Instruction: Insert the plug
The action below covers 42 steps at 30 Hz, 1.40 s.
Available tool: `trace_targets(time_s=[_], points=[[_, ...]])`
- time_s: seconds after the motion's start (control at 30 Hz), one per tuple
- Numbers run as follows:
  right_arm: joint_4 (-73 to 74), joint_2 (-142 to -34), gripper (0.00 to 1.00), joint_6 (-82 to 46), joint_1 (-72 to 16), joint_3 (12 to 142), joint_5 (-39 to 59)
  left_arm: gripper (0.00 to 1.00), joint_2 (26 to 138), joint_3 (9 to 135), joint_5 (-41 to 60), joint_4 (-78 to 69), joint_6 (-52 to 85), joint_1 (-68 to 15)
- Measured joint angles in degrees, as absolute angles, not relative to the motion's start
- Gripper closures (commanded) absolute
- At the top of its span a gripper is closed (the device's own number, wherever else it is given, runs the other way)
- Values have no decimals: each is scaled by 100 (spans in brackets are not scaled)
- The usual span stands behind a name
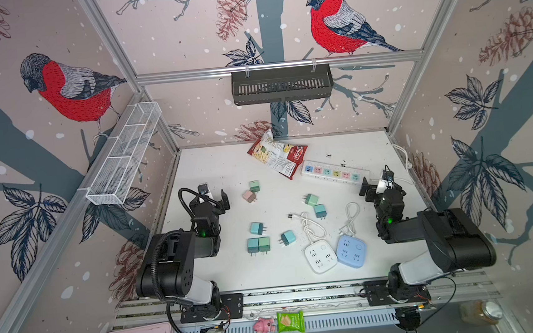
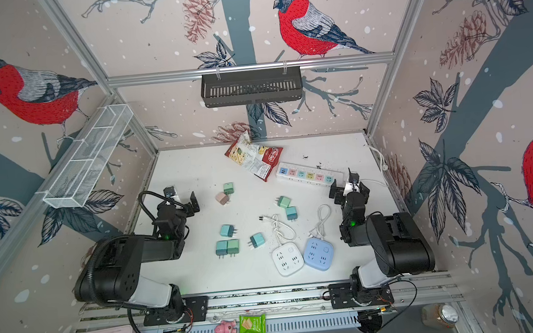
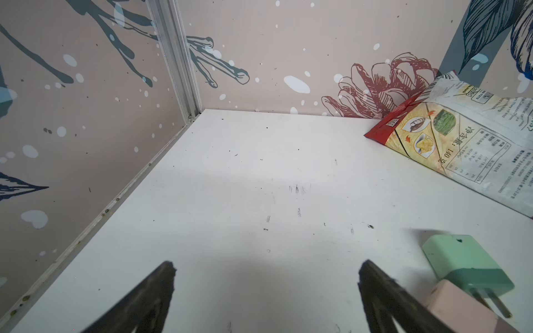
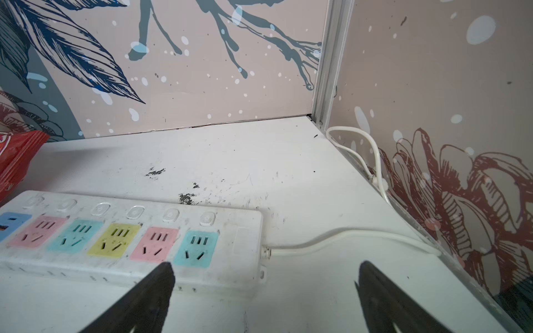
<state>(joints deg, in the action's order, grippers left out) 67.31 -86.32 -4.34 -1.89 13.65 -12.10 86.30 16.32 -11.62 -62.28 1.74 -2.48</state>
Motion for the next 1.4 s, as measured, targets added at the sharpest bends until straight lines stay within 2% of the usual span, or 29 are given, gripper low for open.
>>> trace_targets(time_s=[1.13, 1.4], points=[[6726, -8543, 1, -451, -183, 1308, -1186, 2, 8567, 1629, -1061, -6224, 169, -246], [4915, -7321, 0, -567, -185, 2150, -1780, 2, 7885, 2858, -1214, -4453, 270, -244]])
